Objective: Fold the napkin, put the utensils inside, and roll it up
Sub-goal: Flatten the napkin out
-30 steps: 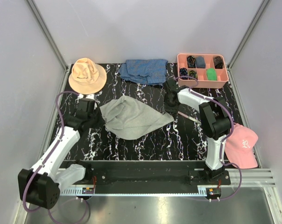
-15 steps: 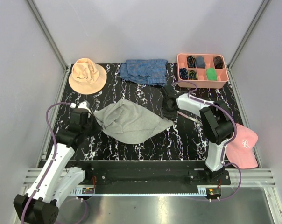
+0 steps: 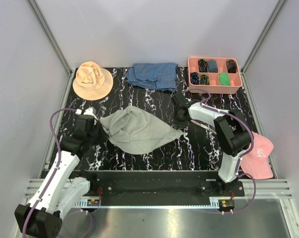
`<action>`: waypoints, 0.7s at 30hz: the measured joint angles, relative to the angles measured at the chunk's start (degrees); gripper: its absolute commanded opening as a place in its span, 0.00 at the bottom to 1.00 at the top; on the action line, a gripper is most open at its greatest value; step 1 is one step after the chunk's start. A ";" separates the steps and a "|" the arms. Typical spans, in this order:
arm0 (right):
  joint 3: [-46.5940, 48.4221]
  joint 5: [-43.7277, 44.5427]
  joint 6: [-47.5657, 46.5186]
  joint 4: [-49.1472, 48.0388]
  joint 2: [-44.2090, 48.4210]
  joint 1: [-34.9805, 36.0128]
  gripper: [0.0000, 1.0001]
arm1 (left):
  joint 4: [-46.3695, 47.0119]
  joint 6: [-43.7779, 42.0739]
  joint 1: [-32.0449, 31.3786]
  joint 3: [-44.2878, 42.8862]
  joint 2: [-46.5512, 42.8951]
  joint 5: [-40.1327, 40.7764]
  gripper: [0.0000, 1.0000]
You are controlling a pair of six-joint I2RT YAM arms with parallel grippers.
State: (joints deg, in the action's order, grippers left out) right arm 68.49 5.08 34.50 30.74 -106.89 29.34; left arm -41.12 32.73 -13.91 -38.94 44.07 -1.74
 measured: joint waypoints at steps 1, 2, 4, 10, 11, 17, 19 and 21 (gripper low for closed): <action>-0.02 -0.02 0.00 0.02 0.11 0.02 0.00 | 0.00 -0.11 0.00 0.00 0.11 0.00 0.00; -0.07 0.00 0.00 0.07 0.26 0.02 0.00 | 0.04 -0.17 0.00 0.00 0.20 0.04 0.00; -0.26 0.07 -0.02 0.59 0.92 0.02 0.00 | 0.02 -0.31 0.00 -0.02 0.33 0.24 0.00; 0.31 2.80 -1.09 4.63 8.74 0.02 0.00 | -0.31 -1.14 0.00 -3.48 1.14 1.97 0.00; 1.11 3.43 -1.53 5.70 10.69 0.02 0.00 | -0.48 -1.40 0.00 -4.92 1.44 2.43 0.00; 8.52 8.68 -5.01 9.18 22.21 0.09 0.00 | -0.87 -3.61 0.00 -16.13 1.84 6.86 0.00; 10.78 10.60 -6.29 9.77 26.01 0.13 0.00 | -1.09 -4.35 0.00 -19.37 1.84 7.96 0.00; 12.55 12.15 -7.74 10.38 29.18 0.13 0.00 | -1.46 -4.92 0.00 -22.34 1.79 8.96 0.00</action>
State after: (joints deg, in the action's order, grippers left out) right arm 81.03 17.23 26.76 41.12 -77.71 29.47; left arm -42.59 27.81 -13.91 -61.28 45.87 7.22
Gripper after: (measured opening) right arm 0.011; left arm 0.008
